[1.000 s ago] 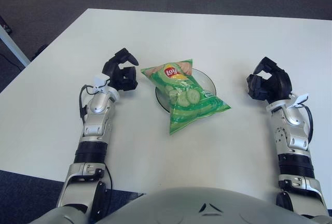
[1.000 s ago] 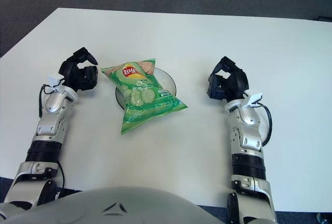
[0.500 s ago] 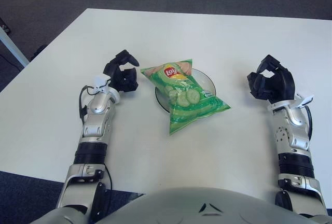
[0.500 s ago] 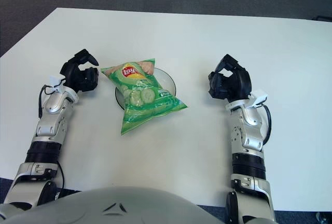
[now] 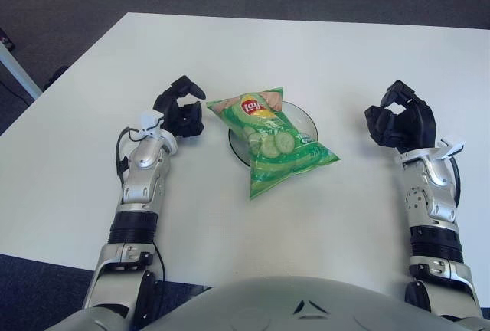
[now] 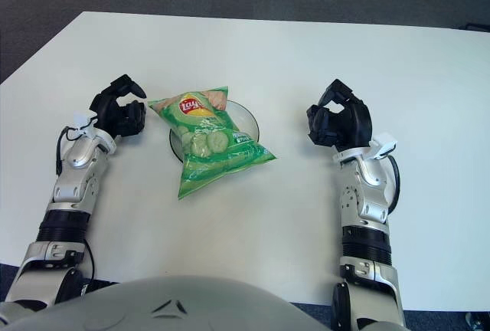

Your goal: Put the snack into the plate.

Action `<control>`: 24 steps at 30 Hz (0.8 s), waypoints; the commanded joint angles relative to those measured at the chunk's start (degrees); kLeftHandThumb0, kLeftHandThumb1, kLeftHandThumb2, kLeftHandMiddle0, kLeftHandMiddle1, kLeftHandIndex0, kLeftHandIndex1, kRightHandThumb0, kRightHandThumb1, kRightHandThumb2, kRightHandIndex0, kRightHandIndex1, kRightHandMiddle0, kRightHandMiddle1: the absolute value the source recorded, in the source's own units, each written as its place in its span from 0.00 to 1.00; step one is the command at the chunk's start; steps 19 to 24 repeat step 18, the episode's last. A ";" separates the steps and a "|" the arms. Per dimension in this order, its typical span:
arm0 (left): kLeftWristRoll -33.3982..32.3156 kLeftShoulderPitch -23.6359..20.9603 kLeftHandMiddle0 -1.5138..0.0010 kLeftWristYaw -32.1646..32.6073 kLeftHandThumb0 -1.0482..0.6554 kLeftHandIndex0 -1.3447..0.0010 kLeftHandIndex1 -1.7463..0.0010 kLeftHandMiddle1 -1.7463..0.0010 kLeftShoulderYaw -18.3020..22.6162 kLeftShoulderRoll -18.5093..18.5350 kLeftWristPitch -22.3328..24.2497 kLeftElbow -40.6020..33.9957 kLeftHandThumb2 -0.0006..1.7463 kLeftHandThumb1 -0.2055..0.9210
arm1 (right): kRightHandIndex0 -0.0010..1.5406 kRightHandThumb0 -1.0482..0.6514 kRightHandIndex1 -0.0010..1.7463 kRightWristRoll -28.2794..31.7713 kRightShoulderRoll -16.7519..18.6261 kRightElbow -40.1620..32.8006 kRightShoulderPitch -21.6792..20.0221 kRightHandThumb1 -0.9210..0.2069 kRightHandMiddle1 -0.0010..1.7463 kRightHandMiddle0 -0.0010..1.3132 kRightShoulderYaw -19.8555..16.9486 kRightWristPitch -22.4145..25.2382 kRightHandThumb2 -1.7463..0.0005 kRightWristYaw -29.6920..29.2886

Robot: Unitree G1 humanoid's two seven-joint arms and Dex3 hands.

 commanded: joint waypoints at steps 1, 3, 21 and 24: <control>-0.51 10.45 0.14 1.06 0.35 0.59 0.00 0.00 -1.60 -6.47 0.82 5.32 0.70 0.53 | 0.87 0.31 1.00 -1.09 8.06 5.19 5.52 0.63 1.00 0.54 0.68 -4.71 0.17 -1.64; -0.30 10.41 0.14 1.27 0.35 0.58 0.00 0.00 -1.56 -6.48 0.73 5.32 0.70 0.53 | 0.87 0.31 1.00 -1.59 8.33 5.74 5.38 0.63 1.00 0.54 0.65 -6.23 0.17 -2.22; 0.52 10.26 0.12 2.11 0.34 0.57 0.00 0.00 -1.58 -6.46 0.43 5.41 0.72 0.51 | 0.87 0.31 1.00 -4.22 8.12 9.39 4.50 0.63 1.00 0.54 1.31 -11.96 0.17 -4.18; 0.52 10.26 0.12 2.11 0.34 0.57 0.00 0.00 -1.58 -6.46 0.43 5.41 0.72 0.51 | 0.87 0.31 1.00 -4.22 8.12 9.39 4.50 0.63 1.00 0.54 1.31 -11.96 0.17 -4.18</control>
